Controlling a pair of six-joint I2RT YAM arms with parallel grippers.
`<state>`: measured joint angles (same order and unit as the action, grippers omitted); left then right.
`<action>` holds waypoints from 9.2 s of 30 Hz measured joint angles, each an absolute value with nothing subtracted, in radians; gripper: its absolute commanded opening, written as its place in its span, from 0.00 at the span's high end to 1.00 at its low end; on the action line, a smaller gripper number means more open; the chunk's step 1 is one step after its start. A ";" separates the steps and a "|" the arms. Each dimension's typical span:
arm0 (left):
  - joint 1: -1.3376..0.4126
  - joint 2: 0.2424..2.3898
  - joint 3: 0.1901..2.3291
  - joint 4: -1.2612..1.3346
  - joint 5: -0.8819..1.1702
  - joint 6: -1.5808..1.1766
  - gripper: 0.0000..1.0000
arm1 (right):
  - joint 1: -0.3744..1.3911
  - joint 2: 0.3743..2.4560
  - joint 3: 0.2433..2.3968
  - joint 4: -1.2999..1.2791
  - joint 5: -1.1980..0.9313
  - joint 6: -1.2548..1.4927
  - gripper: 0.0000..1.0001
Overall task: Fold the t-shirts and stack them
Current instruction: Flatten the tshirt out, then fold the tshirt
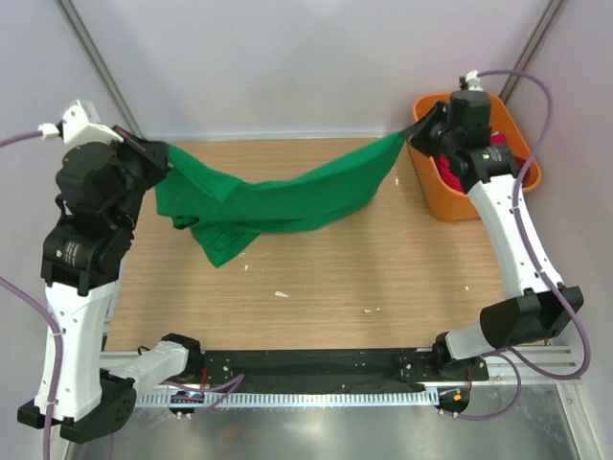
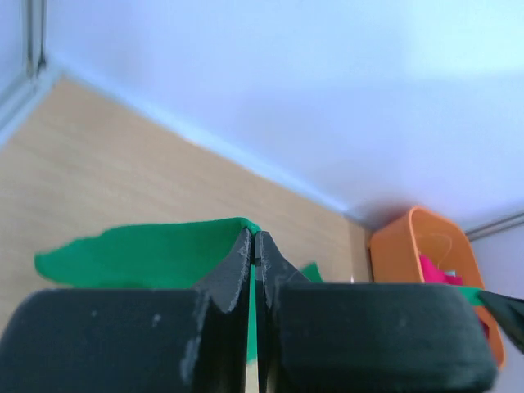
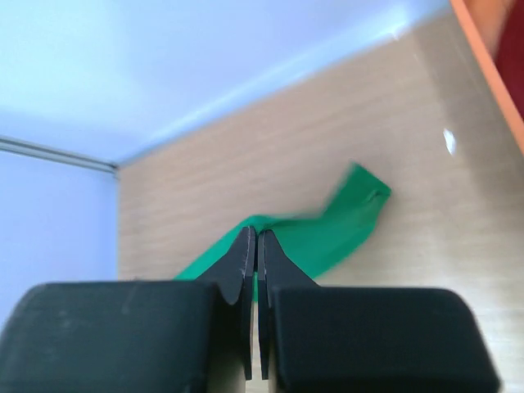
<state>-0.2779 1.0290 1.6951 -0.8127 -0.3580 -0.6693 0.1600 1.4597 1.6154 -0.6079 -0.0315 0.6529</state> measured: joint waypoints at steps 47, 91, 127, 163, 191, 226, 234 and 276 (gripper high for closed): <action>-0.119 1.920 1.372 0.167 -0.247 -0.212 1.00 | 0.156 1.810 1.278 -0.081 -0.056 0.632 0.99; -0.152 1.546 1.132 -0.035 -0.036 -0.625 1.00 | 0.035 2.444 2.156 -0.192 -0.194 0.497 0.97; -0.152 1.330 0.984 -0.362 0.006 -0.671 0.36 | 0.007 2.194 1.968 -0.504 -0.082 0.308 0.46; 0.070 2.236 1.791 -0.767 -0.086 -0.628 0.57 | 0.777 2.092 1.568 -0.507 -0.148 0.525 0.48; -0.028 1.962 1.510 -0.688 0.046 -0.640 0.71 | 0.514 1.983 1.475 -0.622 -0.135 0.419 0.57; 0.053 1.771 1.477 -0.668 0.197 -0.508 0.53 | 0.668 2.231 1.944 -0.428 -0.257 0.525 0.53; 0.053 1.827 1.345 -0.651 0.229 -0.516 0.50 | 0.672 2.387 1.975 -0.361 -0.369 0.546 0.54; 0.087 1.953 1.384 -0.588 0.300 -0.550 1.00 | 0.606 2.529 2.047 -0.247 -0.498 0.682 0.99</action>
<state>0.0868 1.9533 1.3838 -0.5884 0.3004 -0.5499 0.6056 2.5290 2.0472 -0.2474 -0.4980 0.6819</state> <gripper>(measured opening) 0.013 0.027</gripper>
